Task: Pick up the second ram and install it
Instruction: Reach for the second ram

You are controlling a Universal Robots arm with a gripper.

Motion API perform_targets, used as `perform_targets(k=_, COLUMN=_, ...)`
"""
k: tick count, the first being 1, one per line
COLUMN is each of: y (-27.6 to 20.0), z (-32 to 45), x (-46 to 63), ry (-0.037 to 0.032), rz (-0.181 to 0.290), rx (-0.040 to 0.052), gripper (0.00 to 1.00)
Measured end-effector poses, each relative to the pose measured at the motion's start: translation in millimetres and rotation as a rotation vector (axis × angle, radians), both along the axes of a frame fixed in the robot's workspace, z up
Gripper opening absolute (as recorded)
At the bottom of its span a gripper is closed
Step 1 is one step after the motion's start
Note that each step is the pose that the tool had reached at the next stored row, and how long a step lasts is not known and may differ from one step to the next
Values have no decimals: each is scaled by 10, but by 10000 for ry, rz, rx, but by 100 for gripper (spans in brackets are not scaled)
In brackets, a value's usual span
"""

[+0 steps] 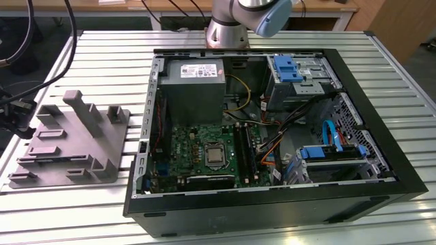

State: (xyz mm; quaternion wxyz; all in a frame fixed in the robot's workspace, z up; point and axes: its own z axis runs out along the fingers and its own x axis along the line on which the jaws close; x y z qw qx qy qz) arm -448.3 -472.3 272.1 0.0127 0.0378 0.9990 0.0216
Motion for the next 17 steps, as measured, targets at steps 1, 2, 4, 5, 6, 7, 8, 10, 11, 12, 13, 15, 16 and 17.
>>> perform_targets(k=1, y=0, z=-11, x=13, ry=-3, rz=0, rx=1, gripper=10)
perform_targets(k=2, y=0, z=-22, x=26, ry=-5, rz=0, rx=3, gripper=10)
perform_targets(k=4, y=0, z=-40, x=52, ry=-4, rz=-1, rx=3, gripper=10)
perform_targets(k=5, y=0, z=-50, x=67, ry=-3, rz=-1, rx=2, gripper=10)
perform_targets(k=6, y=0, z=-59, x=78, ry=-3, rz=-1, rx=2, gripper=10)
perform_targets(k=7, y=0, z=-65, x=84, ry=-4, rz=0, rx=2, gripper=10)
perform_targets(k=8, y=1, z=-67, x=85, ry=-4, rz=-2, rx=3, gripper=10)
perform_targets(k=10, y=0, z=-66, x=85, ry=-3, rz=-2, rx=2, gripper=10)
perform_targets(k=11, y=0, z=-66, x=85, ry=-3, rz=-1, rx=2, gripper=10)
perform_targets(k=12, y=0, z=-66, x=86, ry=-2, rz=-1, rx=2, gripper=10)
perform_targets(k=13, y=0, z=-66, x=86, ry=-3, rz=-1, rx=2, gripper=10)
perform_targets(k=15, y=0, z=-67, x=88, ry=29, rz=-1, rx=0, gripper=10)
perform_targets(k=16, y=0, z=-66, x=92, ry=142, rz=1, rx=-10, gripper=10)
perform_targets(k=17, y=0, z=-68, x=97, ry=309, rz=0, rx=-18, gripper=10)
